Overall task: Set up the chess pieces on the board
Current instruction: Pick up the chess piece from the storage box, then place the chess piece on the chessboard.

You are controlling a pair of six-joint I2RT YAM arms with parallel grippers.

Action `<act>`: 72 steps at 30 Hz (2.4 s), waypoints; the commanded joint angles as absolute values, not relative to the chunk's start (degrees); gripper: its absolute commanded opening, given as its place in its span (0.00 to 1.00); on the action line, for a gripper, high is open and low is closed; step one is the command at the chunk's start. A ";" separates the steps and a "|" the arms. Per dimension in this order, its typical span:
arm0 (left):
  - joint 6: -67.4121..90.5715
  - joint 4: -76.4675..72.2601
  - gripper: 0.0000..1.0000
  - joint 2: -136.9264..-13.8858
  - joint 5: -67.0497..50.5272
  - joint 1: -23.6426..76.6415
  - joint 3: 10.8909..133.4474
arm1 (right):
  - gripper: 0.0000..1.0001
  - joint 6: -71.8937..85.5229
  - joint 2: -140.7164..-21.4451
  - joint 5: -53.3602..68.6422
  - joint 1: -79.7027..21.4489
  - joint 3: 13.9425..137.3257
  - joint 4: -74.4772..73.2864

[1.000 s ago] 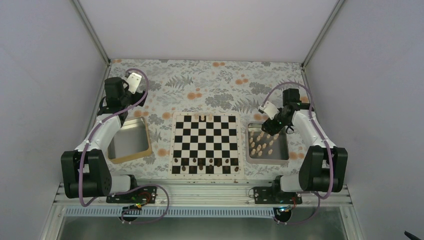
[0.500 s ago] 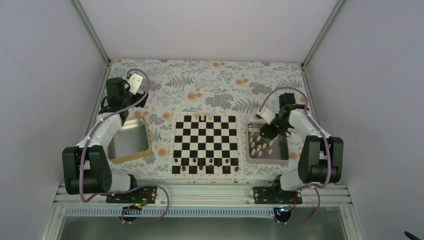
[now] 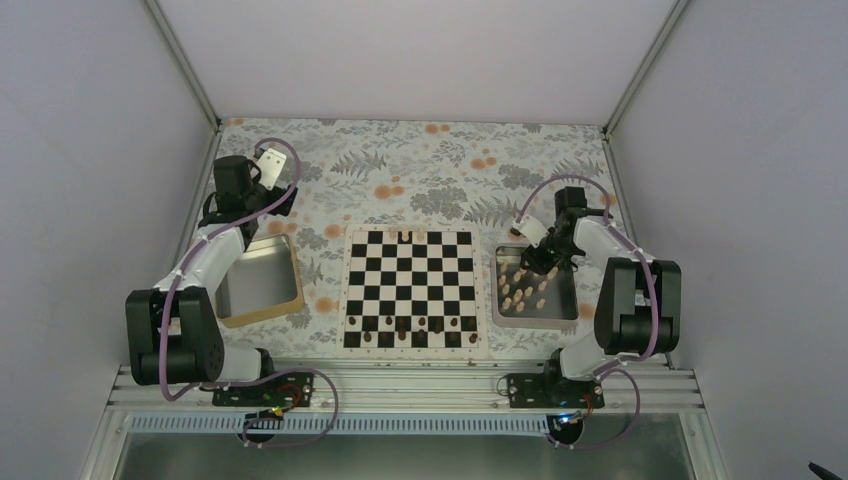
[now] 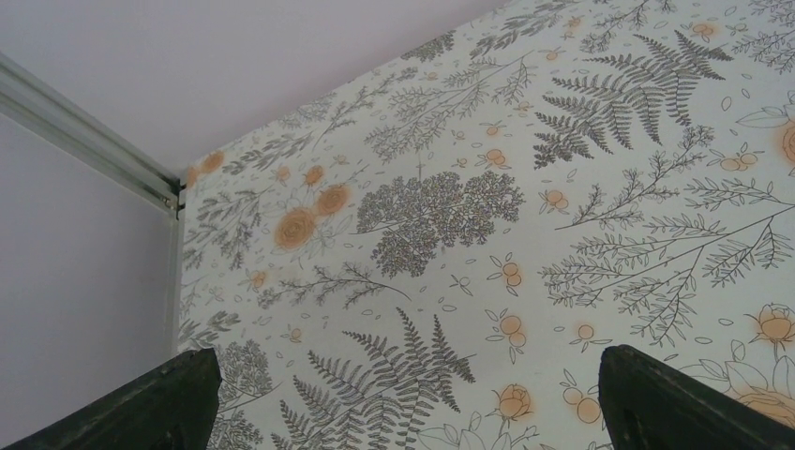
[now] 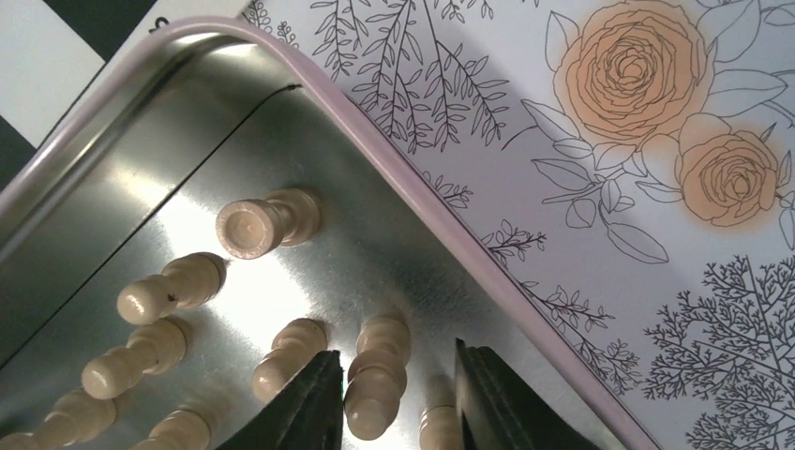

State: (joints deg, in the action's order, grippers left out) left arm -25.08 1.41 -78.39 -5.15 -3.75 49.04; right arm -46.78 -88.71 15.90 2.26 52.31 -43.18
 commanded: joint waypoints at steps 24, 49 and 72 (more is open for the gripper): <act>-25.93 1.55 1.00 -78.07 -7.09 -4.00 49.77 | 0.12 -47.53 -81.55 15.24 -3.26 68.16 -56.32; -26.37 0.88 1.00 -78.40 -6.32 -4.02 49.31 | 0.14 -47.70 -110.45 14.83 -25.51 91.81 -51.88; -26.50 0.04 1.00 -77.95 -7.02 -4.09 48.30 | 0.15 -45.23 -118.94 12.28 -30.72 93.43 -49.33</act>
State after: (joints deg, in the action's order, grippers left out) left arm -26.17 1.80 -78.67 -6.09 -3.75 48.84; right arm -45.98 -119.13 13.30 -30.37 93.71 -49.95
